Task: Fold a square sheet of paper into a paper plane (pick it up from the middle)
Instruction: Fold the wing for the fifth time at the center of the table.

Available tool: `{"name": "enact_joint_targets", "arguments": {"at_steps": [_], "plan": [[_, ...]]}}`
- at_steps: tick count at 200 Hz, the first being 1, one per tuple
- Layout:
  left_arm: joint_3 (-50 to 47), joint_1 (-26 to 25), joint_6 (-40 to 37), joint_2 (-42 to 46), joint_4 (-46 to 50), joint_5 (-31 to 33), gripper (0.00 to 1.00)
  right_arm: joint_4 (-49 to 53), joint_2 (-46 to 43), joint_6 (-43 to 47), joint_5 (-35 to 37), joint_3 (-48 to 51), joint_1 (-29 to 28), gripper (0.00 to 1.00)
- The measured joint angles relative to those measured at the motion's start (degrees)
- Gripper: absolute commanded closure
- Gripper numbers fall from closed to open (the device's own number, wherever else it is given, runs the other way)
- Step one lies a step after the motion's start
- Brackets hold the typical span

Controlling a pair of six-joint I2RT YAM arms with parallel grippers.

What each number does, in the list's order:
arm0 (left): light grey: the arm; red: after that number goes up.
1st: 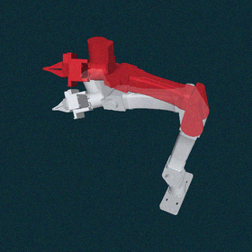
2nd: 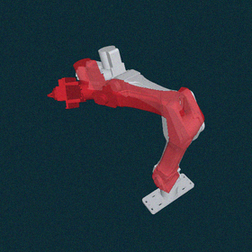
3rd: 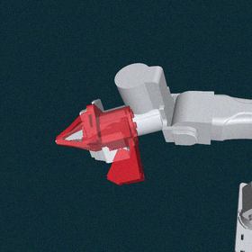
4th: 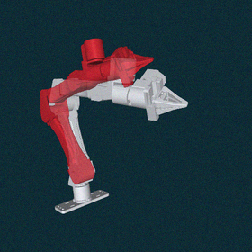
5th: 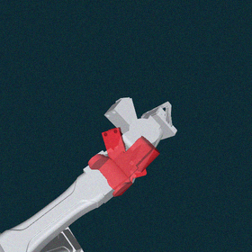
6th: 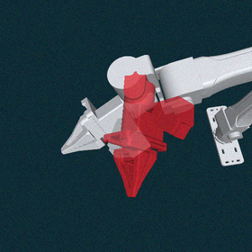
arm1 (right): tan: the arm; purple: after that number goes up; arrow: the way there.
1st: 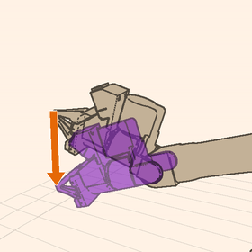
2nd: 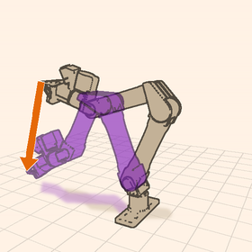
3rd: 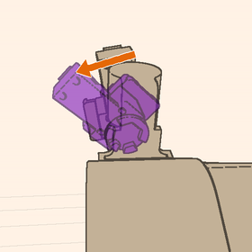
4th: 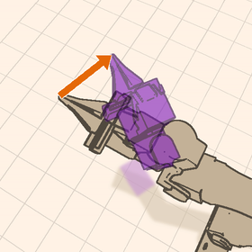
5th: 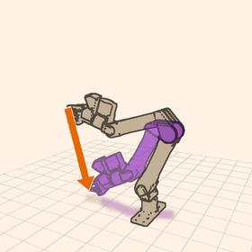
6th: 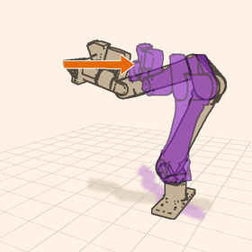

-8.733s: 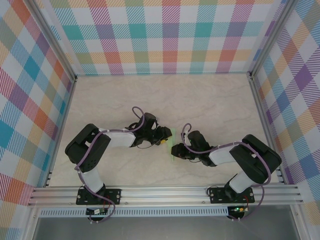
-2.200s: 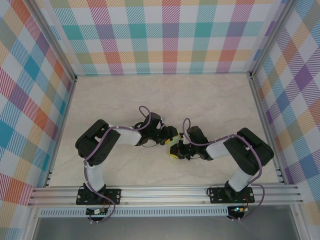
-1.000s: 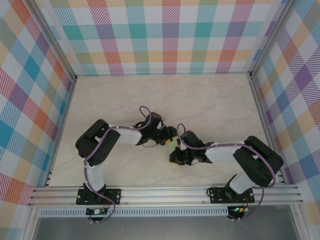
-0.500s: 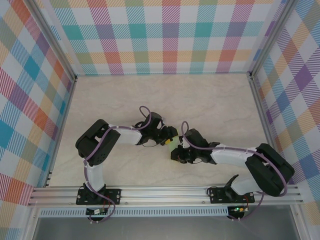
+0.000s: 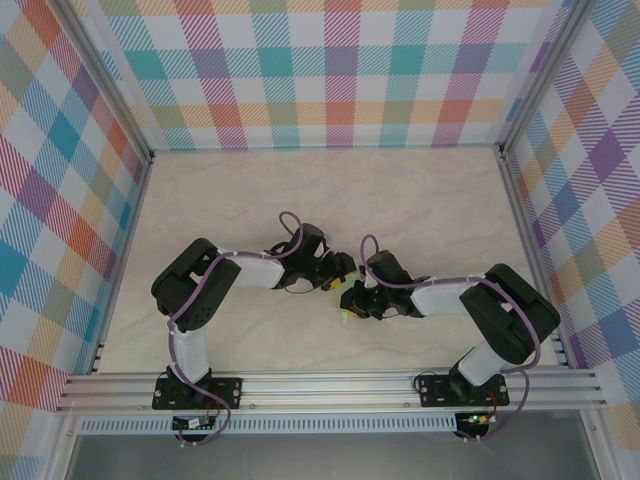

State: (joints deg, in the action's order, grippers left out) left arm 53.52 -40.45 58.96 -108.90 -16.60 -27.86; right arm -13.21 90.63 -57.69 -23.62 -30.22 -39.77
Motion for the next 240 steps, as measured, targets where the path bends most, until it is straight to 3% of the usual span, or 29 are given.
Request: {"name": "enact_joint_targets", "arguments": {"at_steps": [44, 109, 139, 185, 240], "plan": [[1.05, 0.0, -0.44, 0.0, 1.68, -0.17, 0.44, 0.74, 0.72, 0.31, -0.24, -0.28, 0.09, 0.94], [3.67, 0.81, -7.43, 3.3, 9.51, -0.55, 0.33, 1.18, 0.72, 4.7, -2.91, 0.26, 2.34, 0.96], [3.67, 1.66, -10.38, 7.96, 11.15, -0.15, 0.34, 3.02, 0.72, 8.31, -5.01, 0.09, 3.54, 0.96], [1.57, 2.03, -11.47, 9.44, 10.12, -0.24, 0.45, 5.81, 0.72, 13.33, -7.56, -0.33, 4.98, 0.96], [-0.15, 2.03, -11.47, 9.09, 7.13, -2.6, 0.44, 7.43, 1.97, 16.9, -10.97, -1.03, 6.84, 0.96]]}}
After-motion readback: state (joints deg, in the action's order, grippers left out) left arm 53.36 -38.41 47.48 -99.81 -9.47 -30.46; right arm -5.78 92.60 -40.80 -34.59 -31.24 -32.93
